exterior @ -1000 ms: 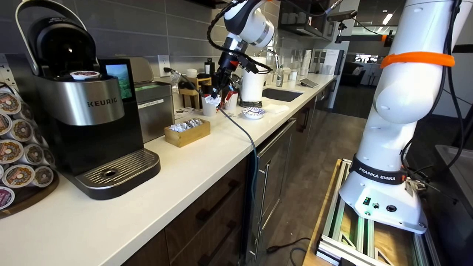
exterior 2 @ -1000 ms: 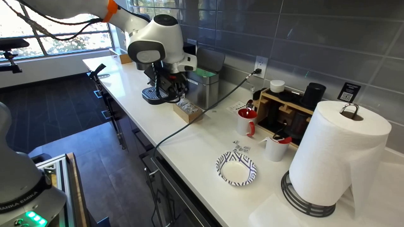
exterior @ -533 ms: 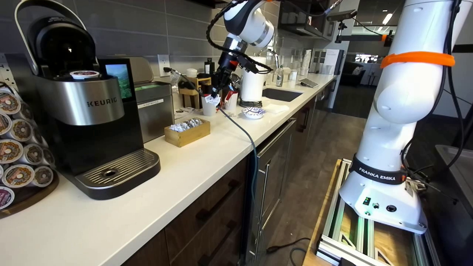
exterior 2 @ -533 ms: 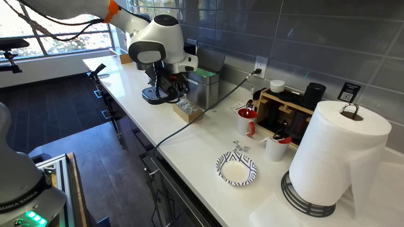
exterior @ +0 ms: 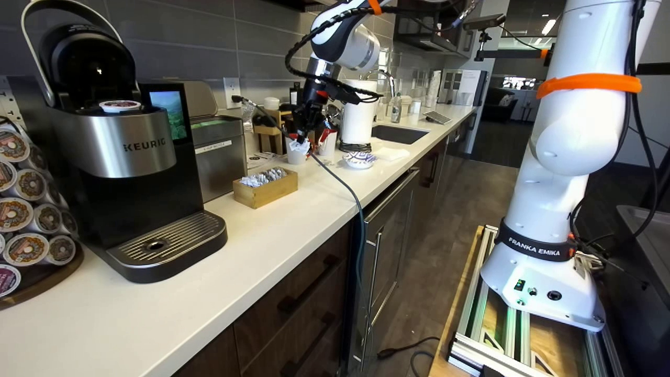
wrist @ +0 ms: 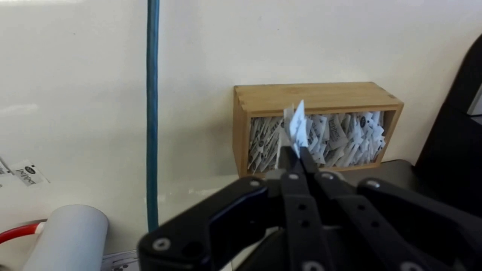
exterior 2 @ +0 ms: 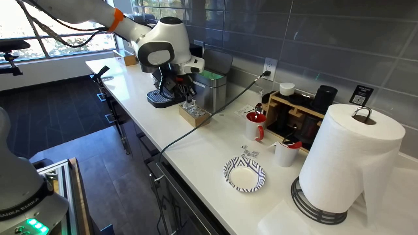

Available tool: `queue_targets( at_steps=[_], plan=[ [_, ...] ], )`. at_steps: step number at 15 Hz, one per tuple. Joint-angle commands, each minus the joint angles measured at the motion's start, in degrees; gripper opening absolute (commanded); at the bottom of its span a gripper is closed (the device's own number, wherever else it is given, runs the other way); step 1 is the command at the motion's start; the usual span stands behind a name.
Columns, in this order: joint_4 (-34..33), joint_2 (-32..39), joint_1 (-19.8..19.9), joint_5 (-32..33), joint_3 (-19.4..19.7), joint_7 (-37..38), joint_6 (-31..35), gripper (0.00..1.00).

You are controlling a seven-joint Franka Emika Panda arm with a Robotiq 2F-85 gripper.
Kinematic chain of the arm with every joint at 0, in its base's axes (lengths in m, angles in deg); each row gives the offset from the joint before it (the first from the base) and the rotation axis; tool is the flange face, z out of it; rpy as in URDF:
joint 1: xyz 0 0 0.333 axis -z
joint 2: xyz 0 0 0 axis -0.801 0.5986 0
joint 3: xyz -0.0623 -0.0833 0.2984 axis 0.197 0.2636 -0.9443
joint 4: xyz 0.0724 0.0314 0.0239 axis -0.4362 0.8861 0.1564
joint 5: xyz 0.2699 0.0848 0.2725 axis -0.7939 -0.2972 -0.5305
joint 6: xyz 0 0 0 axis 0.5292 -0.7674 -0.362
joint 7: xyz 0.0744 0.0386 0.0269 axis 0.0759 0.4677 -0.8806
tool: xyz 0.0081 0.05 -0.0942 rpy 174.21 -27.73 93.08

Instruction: Place some white sachets in the wooden box.

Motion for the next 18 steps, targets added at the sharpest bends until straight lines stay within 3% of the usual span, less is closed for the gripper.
queue_targets(
  at_steps=[1, 8, 18],
  plan=[
    [-3.34, 2.75, -1.5, 4.92, -0.48, 4.63, -1.44, 0.01],
    [-9.21, 9.27, -2.45, 8.97, -0.71, 7.69, -3.59, 0.01],
    [-17.15, 16.92, -2.35, 9.4, -0.8, 8.0, -8.23, 0.01]
  ],
)
